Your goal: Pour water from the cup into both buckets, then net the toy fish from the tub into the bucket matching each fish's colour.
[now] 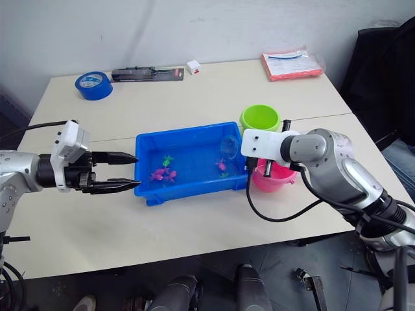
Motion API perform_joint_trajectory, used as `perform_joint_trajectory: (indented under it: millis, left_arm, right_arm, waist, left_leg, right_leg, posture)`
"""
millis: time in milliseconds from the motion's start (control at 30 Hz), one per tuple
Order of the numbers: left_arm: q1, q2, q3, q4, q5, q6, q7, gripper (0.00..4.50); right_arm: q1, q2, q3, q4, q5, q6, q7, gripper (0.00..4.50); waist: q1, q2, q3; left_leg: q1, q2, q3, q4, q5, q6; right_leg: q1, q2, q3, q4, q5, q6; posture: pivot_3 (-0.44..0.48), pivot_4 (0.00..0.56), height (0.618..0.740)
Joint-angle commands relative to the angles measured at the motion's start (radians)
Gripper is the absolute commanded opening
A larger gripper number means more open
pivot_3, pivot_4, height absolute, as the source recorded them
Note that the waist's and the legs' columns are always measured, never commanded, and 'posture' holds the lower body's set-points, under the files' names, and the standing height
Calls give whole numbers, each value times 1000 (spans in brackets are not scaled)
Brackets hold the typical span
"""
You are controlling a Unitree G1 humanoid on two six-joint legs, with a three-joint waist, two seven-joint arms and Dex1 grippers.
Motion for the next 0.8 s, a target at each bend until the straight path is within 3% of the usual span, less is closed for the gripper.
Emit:
perform_joint_trajectory:
  millis: [33,233,800]
  left_arm:
    - [-14,2,14,-33,-28,5,13,3709]
    - [-2,4,27,-55,-48,19,35,3709]
    - [19,9,42,-87,-75,39,85,3709]
  right_arm:
    - [-16,3,13,-37,-64,-8,26,793]
    - [-2,17,23,-58,-101,5,87,793]
    - [8,147,-55,-68,-6,300,118,793]
  waist:
    - [0,0,0]
    - [0,0,0]
    - [0,0,0]
  left_leg:
    - [0,0,0,0,0,0]
    - [0,0,0,0,0,0]
    - [0,0,0,0,0,0]
  right_leg:
    - [0,0,0,0,0,0]
    - [0,0,0,0,0,0]
    - [0,0,0,1,0,0]
  posture:
    - [0,150,740]
    - [0,150,740]
    - [0,150,740]
